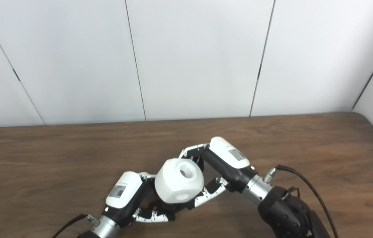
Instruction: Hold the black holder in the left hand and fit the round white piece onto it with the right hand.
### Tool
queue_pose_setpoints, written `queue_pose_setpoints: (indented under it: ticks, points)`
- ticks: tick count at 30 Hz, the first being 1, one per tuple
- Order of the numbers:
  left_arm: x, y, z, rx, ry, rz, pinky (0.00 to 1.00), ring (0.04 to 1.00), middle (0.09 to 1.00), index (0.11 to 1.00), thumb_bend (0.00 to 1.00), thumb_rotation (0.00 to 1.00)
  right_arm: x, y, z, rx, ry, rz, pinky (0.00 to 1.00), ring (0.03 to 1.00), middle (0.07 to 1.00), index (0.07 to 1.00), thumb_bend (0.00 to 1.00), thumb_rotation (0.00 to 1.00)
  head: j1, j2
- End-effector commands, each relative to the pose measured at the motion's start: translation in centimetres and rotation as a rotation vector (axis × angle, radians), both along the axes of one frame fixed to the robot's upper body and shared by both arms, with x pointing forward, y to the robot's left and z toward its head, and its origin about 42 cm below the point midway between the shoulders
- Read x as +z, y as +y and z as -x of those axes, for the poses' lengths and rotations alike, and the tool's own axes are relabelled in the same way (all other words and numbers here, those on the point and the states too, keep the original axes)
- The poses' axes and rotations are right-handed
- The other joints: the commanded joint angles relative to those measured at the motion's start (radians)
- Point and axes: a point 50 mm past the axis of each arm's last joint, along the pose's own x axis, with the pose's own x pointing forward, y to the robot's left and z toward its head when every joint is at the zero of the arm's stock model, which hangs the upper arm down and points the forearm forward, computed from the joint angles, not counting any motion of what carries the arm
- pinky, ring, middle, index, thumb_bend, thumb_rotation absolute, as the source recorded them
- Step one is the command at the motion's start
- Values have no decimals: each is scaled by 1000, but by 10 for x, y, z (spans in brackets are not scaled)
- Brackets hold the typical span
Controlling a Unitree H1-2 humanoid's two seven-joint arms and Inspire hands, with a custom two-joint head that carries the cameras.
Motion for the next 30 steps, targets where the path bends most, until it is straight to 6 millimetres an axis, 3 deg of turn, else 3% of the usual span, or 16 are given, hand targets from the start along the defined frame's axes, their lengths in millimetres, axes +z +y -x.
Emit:
queue_pose_setpoints:
  ticks: [1,20,30]
  points:
    - [-19,-8,13,-15,53,12,634,497,470,500,525,0,30,-1,-4,32,-108,-8,330,430,535,490,498,129,-1,1]
    - [-20,-7,14,-11,52,14,627,492,462,507,524,0,64,-20,-19,31,-228,140,322,426,528,489,501,130,-21,-6]
    - [-21,-7,13,-8,51,18,634,493,466,503,525,0,65,-24,-22,56,-259,192,321,430,531,488,502,130,-28,-10]
